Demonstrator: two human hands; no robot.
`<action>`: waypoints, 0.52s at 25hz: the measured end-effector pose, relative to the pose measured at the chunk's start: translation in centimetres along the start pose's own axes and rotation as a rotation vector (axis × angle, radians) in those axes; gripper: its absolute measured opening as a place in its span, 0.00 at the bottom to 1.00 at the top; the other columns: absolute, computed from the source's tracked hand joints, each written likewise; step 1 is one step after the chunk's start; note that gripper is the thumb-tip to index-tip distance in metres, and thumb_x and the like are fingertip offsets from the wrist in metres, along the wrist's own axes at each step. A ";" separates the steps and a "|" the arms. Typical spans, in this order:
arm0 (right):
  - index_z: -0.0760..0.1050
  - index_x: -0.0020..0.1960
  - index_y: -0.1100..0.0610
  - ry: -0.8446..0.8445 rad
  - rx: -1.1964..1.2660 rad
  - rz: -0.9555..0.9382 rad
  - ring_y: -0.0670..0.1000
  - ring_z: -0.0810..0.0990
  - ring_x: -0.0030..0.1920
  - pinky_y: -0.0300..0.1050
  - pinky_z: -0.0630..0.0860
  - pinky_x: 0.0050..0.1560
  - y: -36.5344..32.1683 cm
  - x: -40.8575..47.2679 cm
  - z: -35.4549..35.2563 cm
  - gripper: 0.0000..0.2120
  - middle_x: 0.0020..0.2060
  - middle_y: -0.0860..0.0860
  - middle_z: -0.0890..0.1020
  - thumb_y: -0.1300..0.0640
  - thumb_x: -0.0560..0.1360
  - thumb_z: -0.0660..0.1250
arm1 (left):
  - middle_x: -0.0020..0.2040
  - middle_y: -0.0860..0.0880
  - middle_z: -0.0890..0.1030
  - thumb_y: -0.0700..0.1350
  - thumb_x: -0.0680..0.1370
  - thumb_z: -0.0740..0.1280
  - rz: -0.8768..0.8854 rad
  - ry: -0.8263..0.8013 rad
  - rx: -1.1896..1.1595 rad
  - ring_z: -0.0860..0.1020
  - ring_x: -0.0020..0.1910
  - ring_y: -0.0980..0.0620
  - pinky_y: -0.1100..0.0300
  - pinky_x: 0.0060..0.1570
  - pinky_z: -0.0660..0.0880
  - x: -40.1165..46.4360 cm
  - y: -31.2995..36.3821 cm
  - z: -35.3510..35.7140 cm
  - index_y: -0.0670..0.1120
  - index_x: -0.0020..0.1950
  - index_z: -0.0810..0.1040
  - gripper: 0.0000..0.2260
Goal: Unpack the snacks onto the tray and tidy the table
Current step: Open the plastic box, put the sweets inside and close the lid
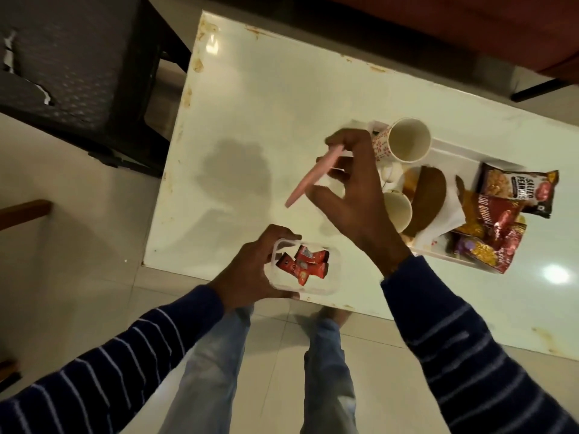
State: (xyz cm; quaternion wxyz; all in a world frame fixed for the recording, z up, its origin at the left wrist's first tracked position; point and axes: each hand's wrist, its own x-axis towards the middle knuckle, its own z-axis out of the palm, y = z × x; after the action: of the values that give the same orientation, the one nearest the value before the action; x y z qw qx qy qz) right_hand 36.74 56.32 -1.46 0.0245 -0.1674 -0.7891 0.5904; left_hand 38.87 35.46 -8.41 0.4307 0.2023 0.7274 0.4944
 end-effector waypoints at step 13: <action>0.66 0.55 0.63 -0.011 0.106 0.035 0.59 0.71 0.65 0.57 0.77 0.55 0.6 -12.2 -6.1 0.25 0.61 0.58 0.71 0.53 0.64 0.70 | 0.60 0.69 0.74 0.48 0.59 0.84 0.176 0.084 -0.037 0.77 0.61 0.60 0.70 0.53 0.75 1.4 7.3 1.8 0.55 0.63 0.65 0.40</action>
State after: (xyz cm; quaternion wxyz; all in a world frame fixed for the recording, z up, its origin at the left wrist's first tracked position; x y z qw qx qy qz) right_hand 49.86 58.50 1.76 0.0185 -0.1764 -0.7537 0.6329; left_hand 38.61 40.58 -2.70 0.3586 0.2363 0.7149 0.5518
